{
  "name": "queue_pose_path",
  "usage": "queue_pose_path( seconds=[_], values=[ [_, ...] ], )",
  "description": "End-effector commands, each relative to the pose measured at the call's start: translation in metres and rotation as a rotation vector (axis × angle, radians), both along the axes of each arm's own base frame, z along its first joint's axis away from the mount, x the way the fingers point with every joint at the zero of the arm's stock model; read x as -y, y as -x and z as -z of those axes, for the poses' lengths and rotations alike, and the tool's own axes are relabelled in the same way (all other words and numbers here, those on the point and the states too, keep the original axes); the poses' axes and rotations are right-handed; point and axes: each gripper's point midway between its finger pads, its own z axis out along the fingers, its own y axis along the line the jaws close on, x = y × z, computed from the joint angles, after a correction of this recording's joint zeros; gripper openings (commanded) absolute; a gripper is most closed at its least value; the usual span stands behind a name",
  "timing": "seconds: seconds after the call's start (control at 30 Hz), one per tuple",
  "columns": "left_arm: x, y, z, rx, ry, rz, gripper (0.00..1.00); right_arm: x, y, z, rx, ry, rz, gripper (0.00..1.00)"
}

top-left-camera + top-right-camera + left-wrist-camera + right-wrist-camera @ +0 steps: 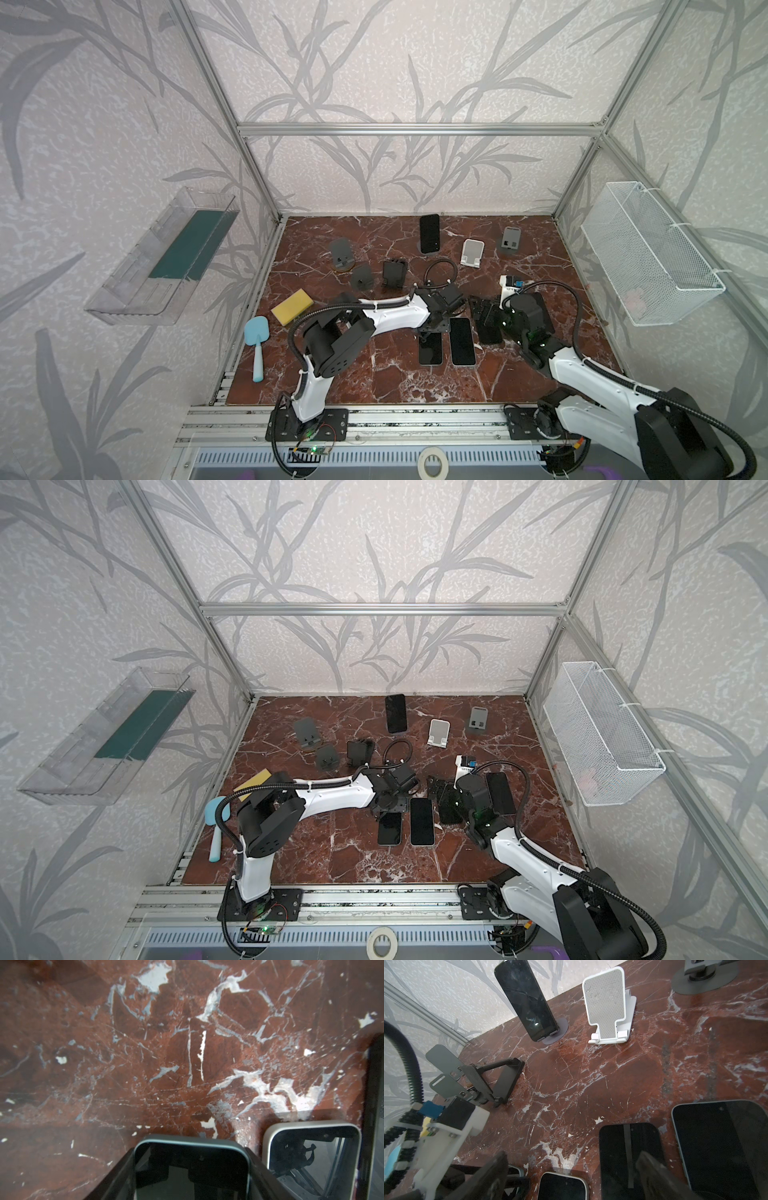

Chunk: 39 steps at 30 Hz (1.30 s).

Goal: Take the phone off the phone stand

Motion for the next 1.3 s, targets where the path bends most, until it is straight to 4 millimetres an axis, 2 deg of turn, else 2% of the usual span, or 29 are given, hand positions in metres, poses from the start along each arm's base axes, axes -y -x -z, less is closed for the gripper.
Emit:
queue_pose_path(
  seconds=[0.0, 0.13, 0.17, 0.4, 0.77, 0.87, 1.03, 1.27],
  values=[
    [-0.008, 0.006, 0.008, -0.034, -0.053, -0.024, 0.63, -0.004, -0.005, -0.015, 0.034, -0.023, 0.000, 0.96],
    [-0.005, 0.005, 0.007, -0.029, -0.058, -0.012, 0.63, -0.005, -0.005, -0.015, 0.034, -0.022, -0.005, 0.96],
    [-0.005, 0.005, 0.007, -0.027, -0.063, -0.009, 0.72, -0.005, -0.005, -0.015, 0.033, -0.020, -0.004, 0.96],
    [-0.002, 0.002, -0.002, 0.001, -0.055, 0.015, 0.79, -0.004, -0.005, -0.014, 0.030, -0.020, -0.002, 0.96],
    [0.012, -0.002, -0.020, 0.046, 0.052, 0.027, 0.81, -0.005, -0.005, -0.014, 0.027, -0.020, -0.008, 0.96],
    [0.014, -0.006, -0.036, 0.081, 0.070, 0.042, 0.81, -0.006, -0.005, -0.015, 0.029, -0.021, -0.009, 0.97],
    [0.000, -0.018, -0.076, 0.208, 0.056, 0.043, 0.81, -0.006, -0.005, -0.014, 0.027, -0.022, -0.008, 0.97],
    [-0.030, -0.035, -0.155, 0.478, 0.048, 0.028, 0.81, -0.005, -0.004, -0.015, 0.027, -0.029, -0.006, 0.97]
  ],
)
